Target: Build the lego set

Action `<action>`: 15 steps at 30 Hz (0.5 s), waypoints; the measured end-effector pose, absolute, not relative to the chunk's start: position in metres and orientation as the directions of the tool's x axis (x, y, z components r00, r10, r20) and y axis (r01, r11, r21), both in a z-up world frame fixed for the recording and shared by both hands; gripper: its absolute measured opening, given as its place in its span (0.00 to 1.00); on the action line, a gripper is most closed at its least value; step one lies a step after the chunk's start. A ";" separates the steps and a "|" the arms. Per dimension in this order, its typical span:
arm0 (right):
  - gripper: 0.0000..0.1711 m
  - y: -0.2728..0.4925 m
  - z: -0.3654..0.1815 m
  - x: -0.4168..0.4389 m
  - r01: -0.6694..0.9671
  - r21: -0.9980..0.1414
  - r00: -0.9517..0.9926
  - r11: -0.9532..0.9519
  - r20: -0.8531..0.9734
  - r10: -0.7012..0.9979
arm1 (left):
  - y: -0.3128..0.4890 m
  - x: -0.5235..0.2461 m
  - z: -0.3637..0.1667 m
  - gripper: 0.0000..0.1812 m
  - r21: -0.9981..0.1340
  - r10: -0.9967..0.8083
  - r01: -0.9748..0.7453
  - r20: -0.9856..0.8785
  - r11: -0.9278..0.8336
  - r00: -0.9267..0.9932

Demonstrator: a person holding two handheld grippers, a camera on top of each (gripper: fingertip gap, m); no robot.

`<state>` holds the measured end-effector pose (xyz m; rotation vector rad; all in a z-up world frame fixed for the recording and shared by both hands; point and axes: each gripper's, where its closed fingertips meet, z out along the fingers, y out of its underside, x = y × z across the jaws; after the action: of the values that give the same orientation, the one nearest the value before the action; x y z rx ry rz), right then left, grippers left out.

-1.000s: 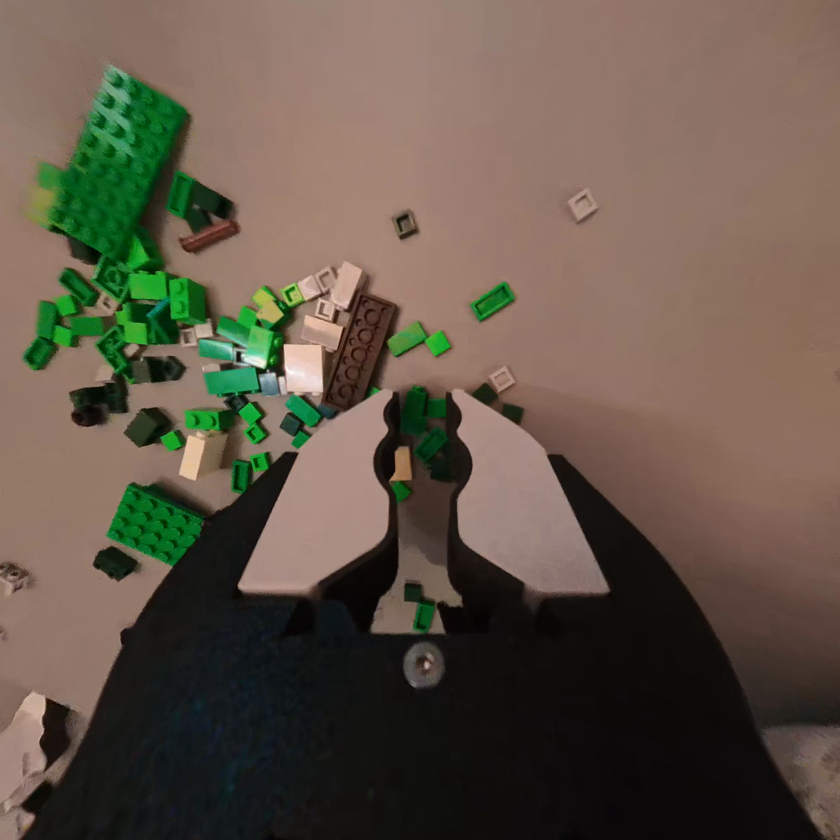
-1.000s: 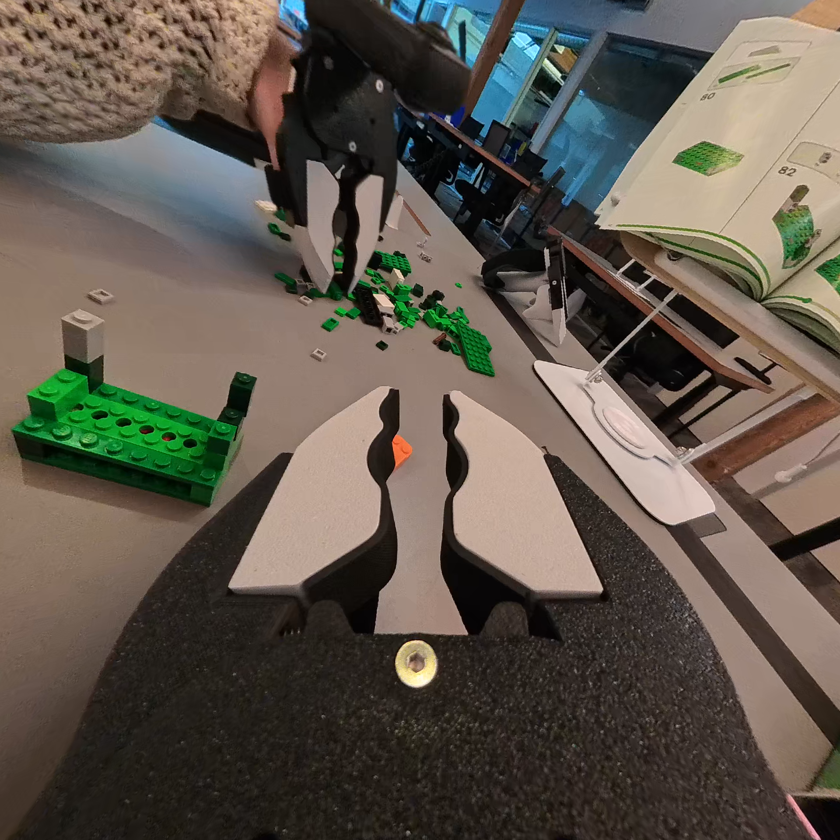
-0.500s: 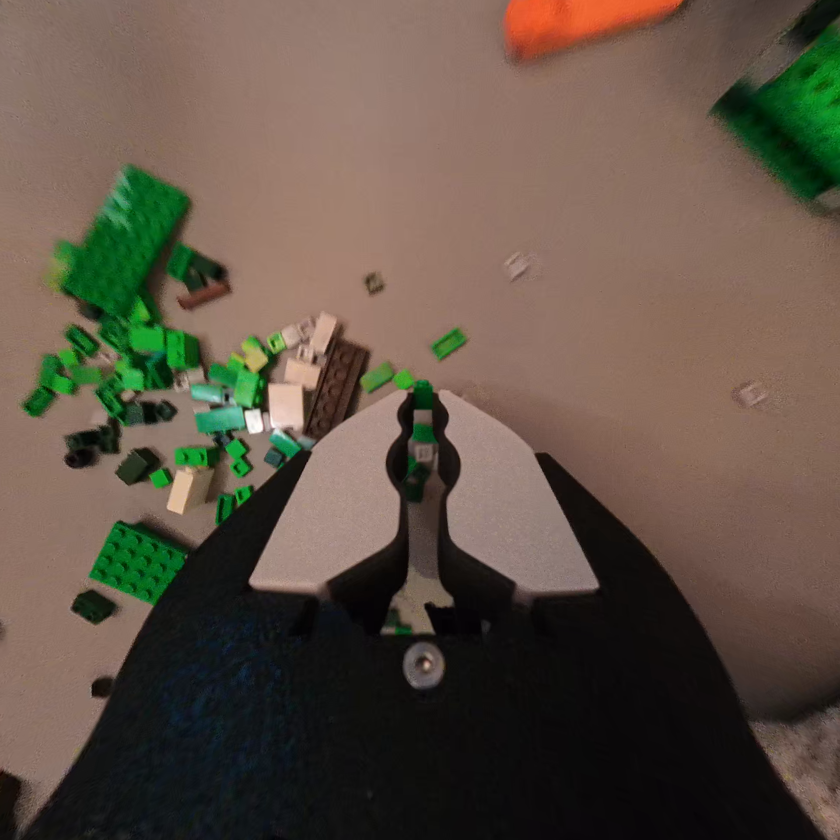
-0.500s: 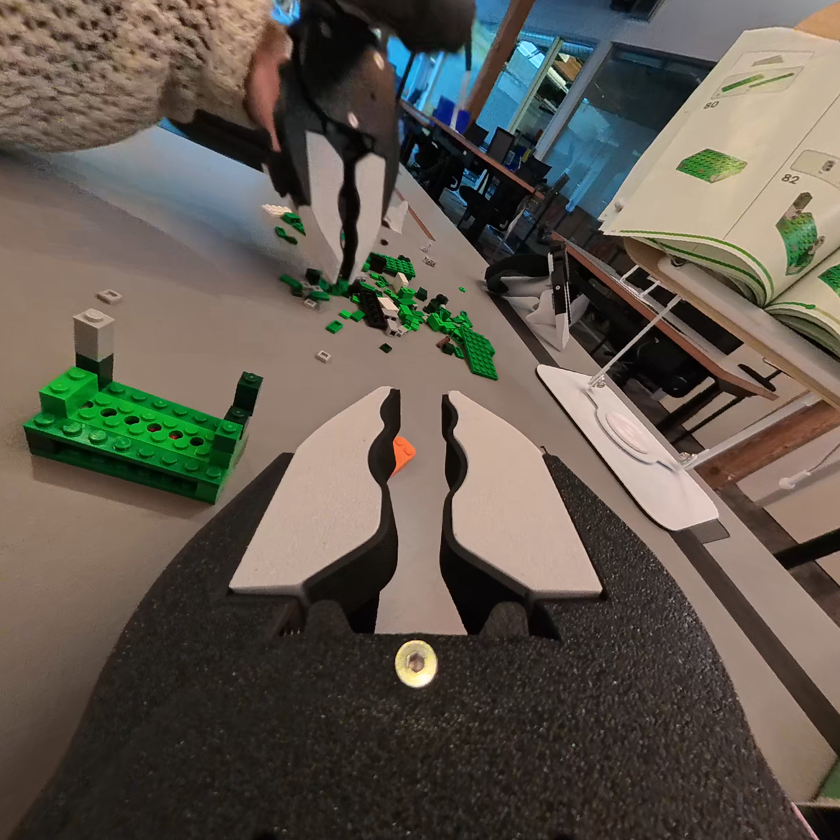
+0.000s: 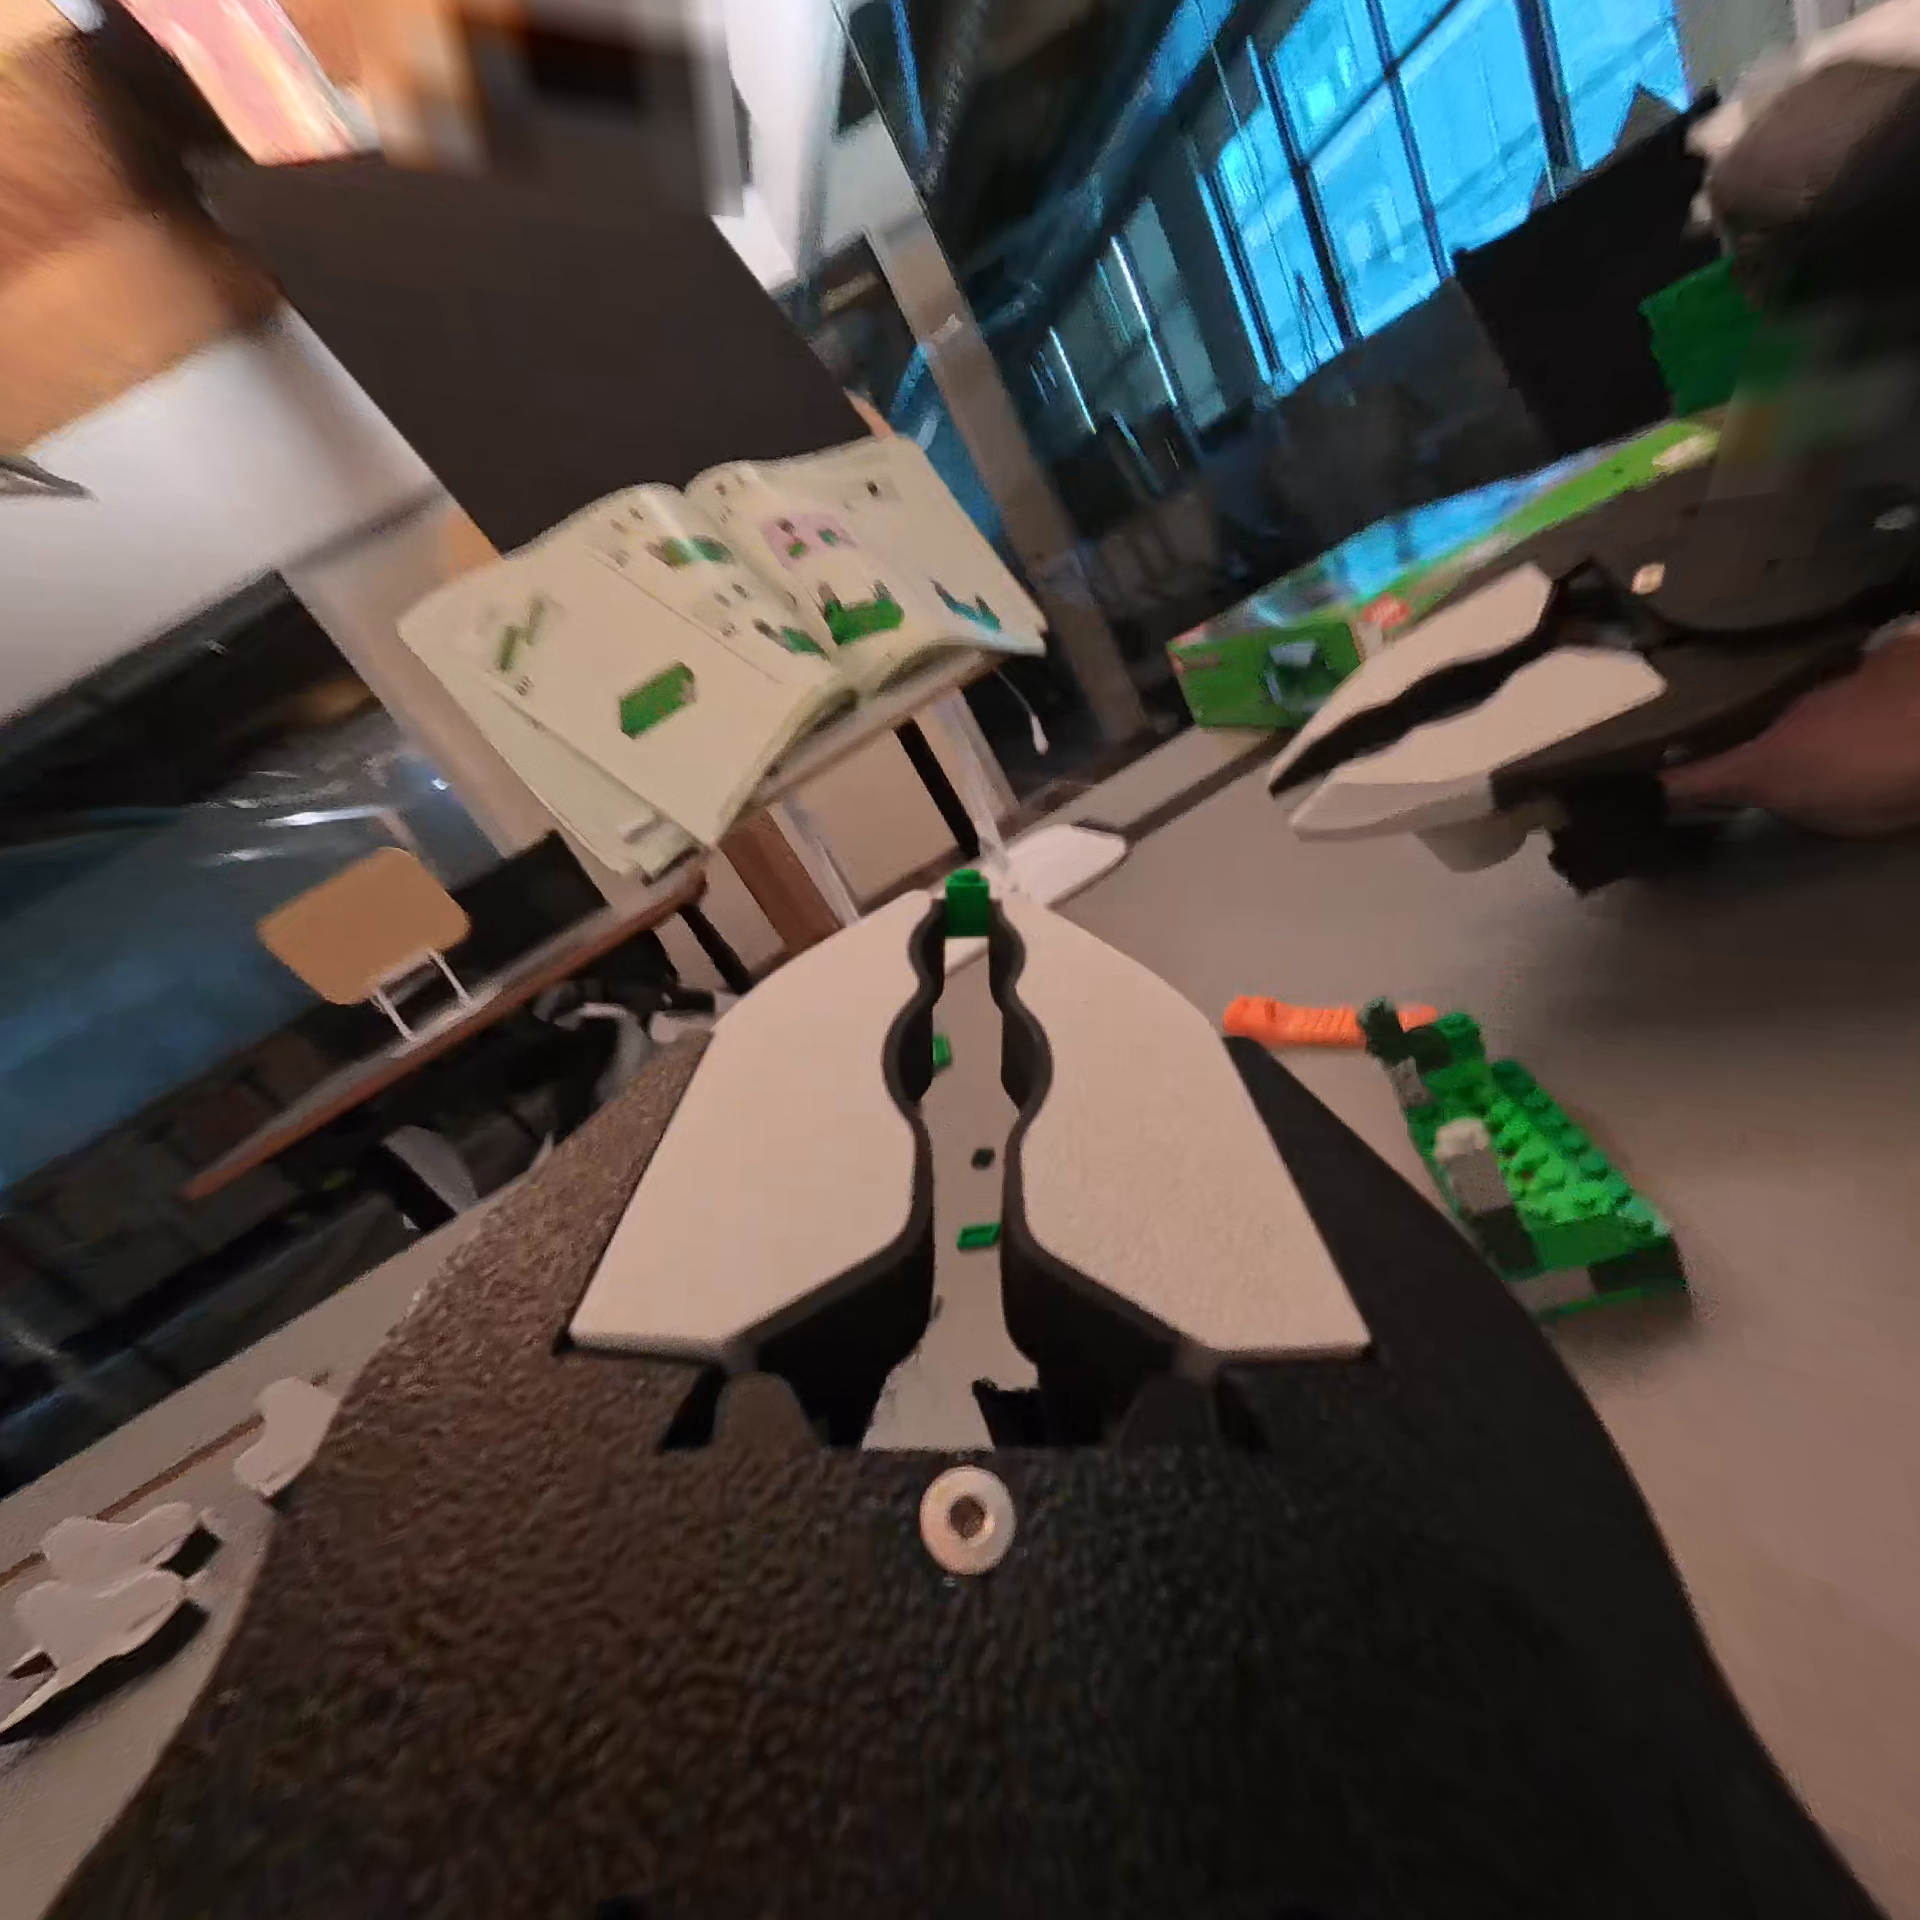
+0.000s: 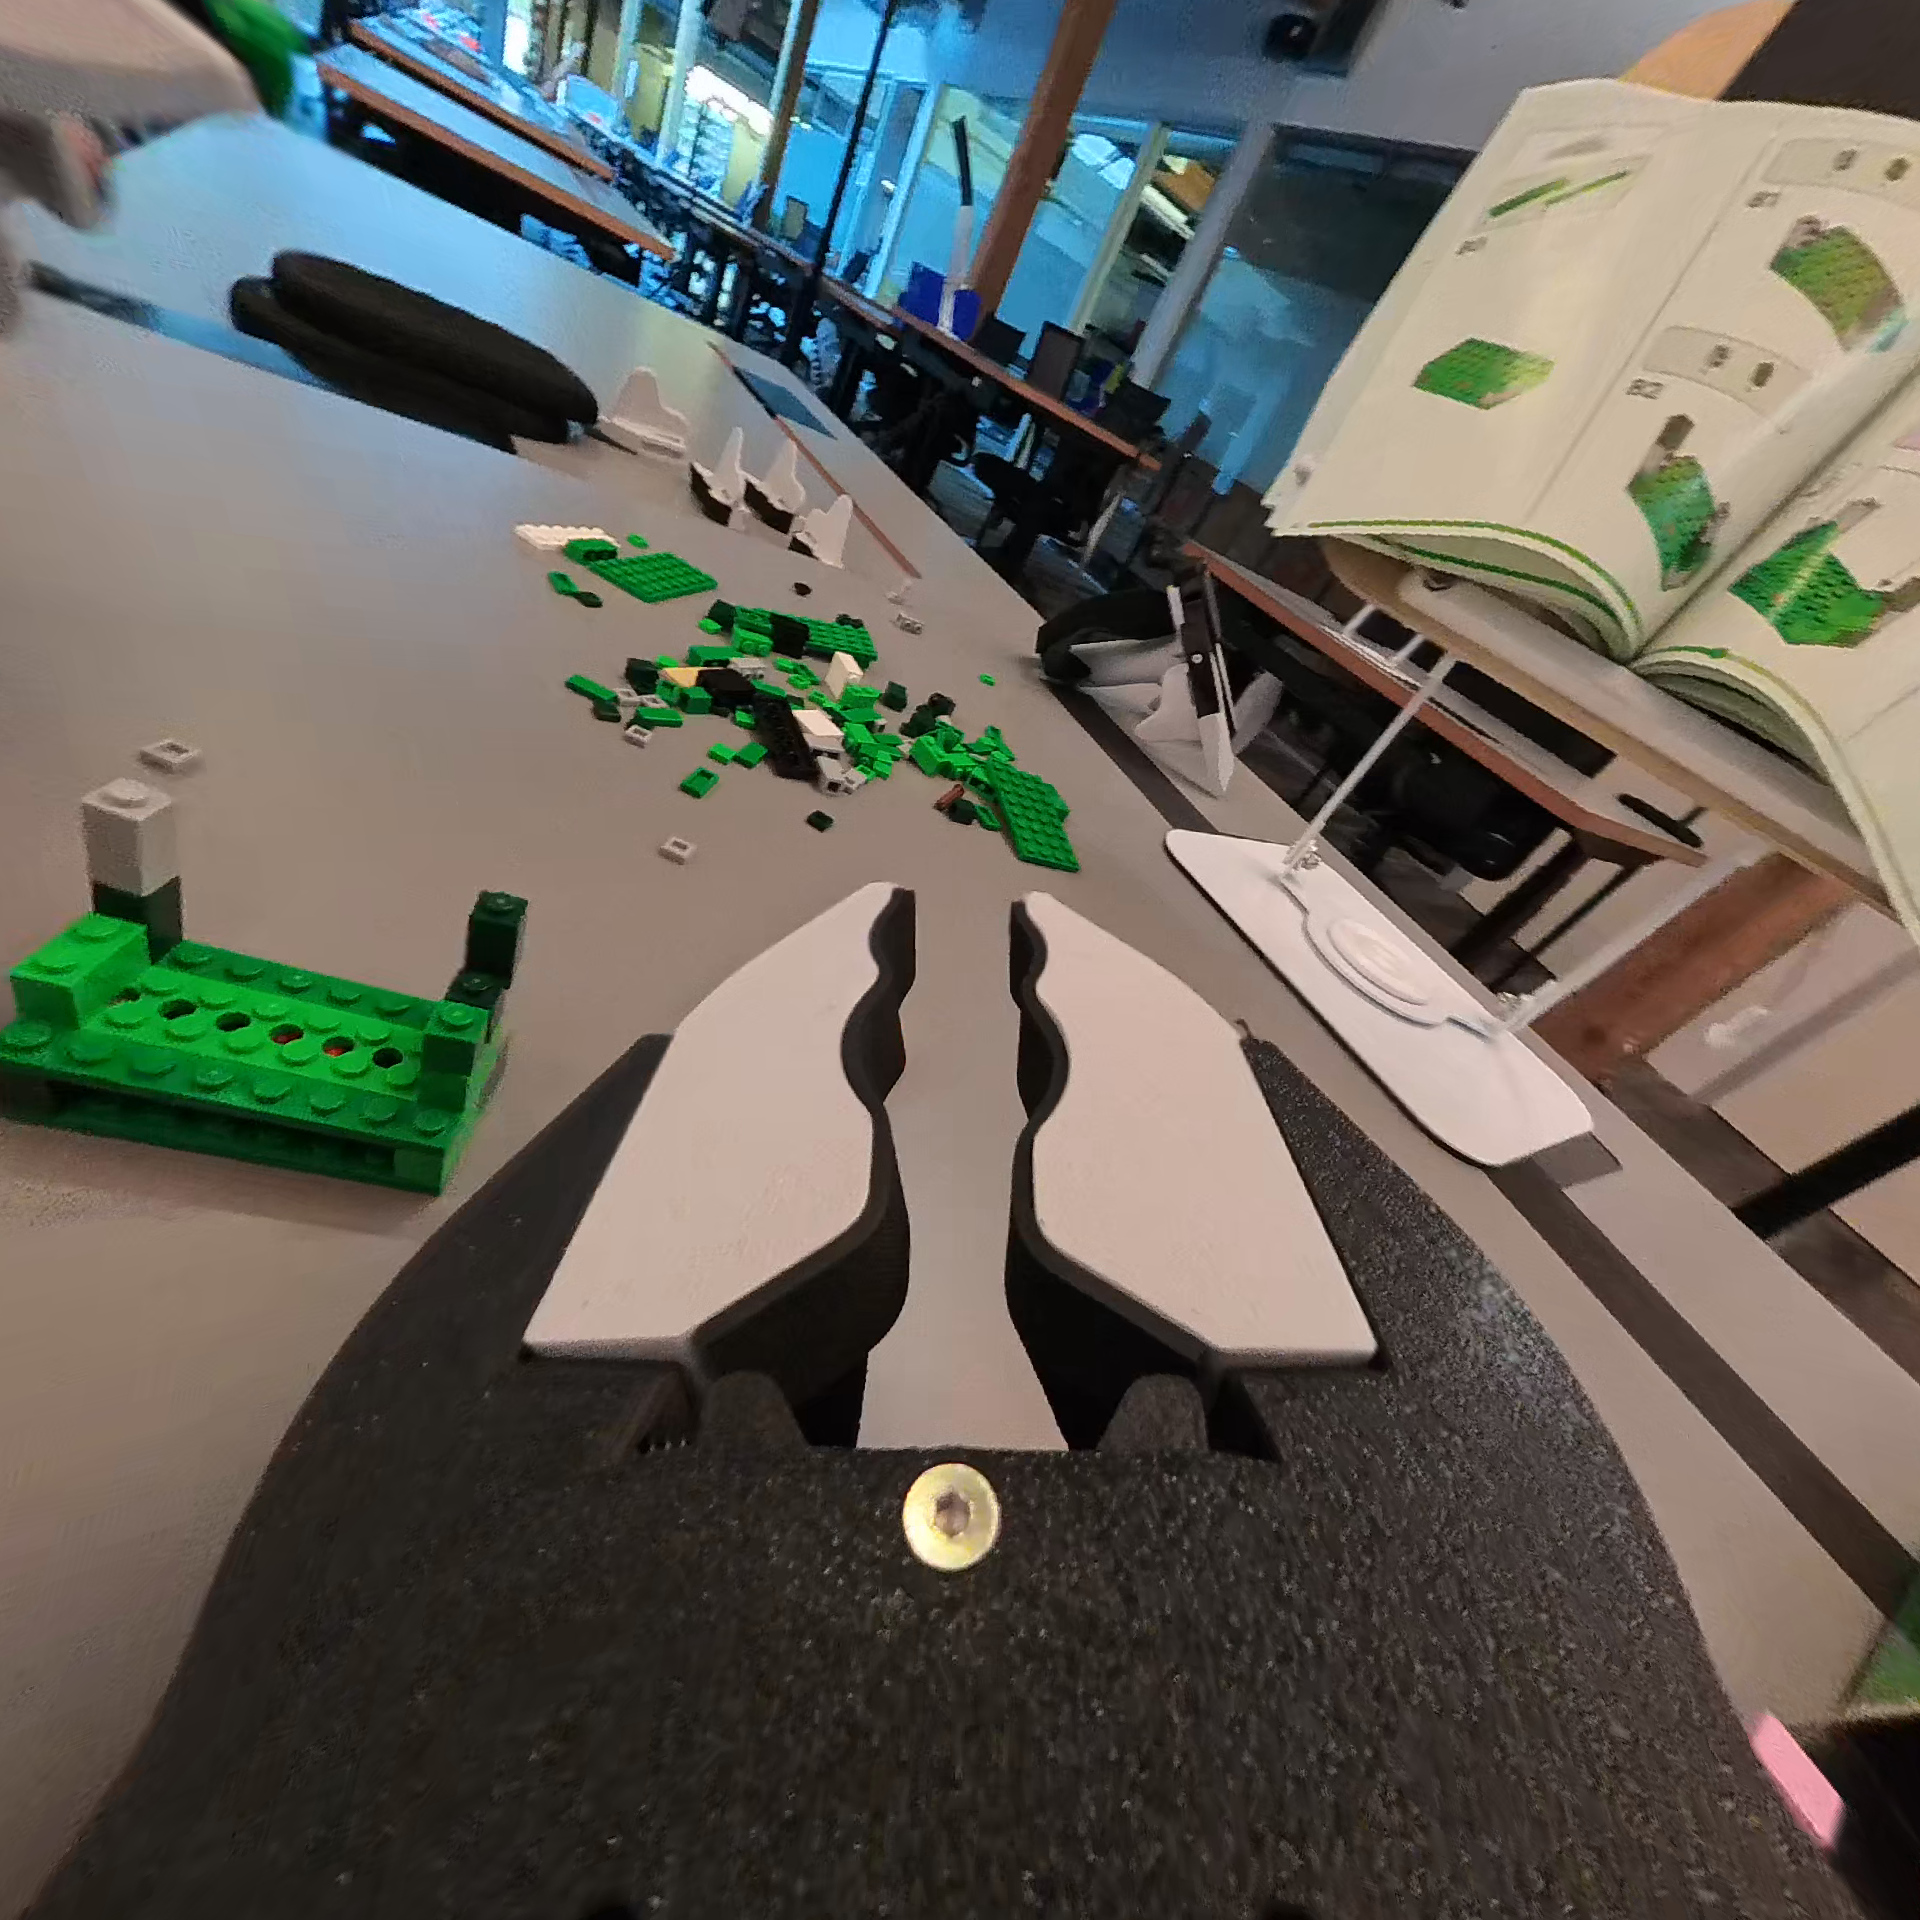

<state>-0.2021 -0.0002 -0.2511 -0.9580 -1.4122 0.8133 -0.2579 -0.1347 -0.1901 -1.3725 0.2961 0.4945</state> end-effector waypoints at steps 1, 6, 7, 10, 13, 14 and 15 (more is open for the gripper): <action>0.10 0.002 -0.249 -0.200 0.086 -0.908 0.042 0.411 0.415 0.909 | -0.138 -0.249 -0.184 0.04 -0.857 0.164 -0.488 -0.464 0.163 0.870; 0.06 -0.006 -0.224 -0.182 -0.070 -0.937 0.075 0.341 0.336 0.939 | -0.133 -0.223 -0.196 0.04 -0.860 0.098 -0.480 -0.470 0.172 0.877; 0.06 -0.007 -0.222 -0.179 -0.077 -0.939 0.084 0.334 0.328 0.941 | -0.134 -0.221 -0.195 0.04 -0.856 0.102 -0.482 -0.472 0.184 0.876; 0.08 -0.015 -0.219 -0.169 -0.101 -0.963 0.100 0.250 0.240 0.966 | -0.135 -0.217 -0.198 0.04 -0.841 0.113 -0.510 -0.497 0.179 0.860; 0.10 -0.041 -0.213 -0.160 -0.158 -0.982 0.036 0.108 0.104 0.994 | -0.133 -0.207 -0.201 0.04 -0.802 0.108 -0.572 -0.562 0.171 0.820; 0.10 -0.052 -0.211 -0.158 -0.168 -0.981 0.013 0.095 0.094 0.995 | -0.133 -0.202 -0.202 0.04 -0.788 0.098 -0.590 -0.582 0.179 0.807; 0.10 -0.063 -0.210 -0.157 -0.178 -0.979 -0.005 0.101 0.104 0.995 | -0.132 -0.197 -0.203 0.04 -0.770 0.087 -0.610 -0.605 0.186 0.791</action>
<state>-0.1569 -0.0633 -0.2096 -0.9964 -1.1346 1.2226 -0.1968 -0.1323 -0.2028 -1.3012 0.4844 0.5181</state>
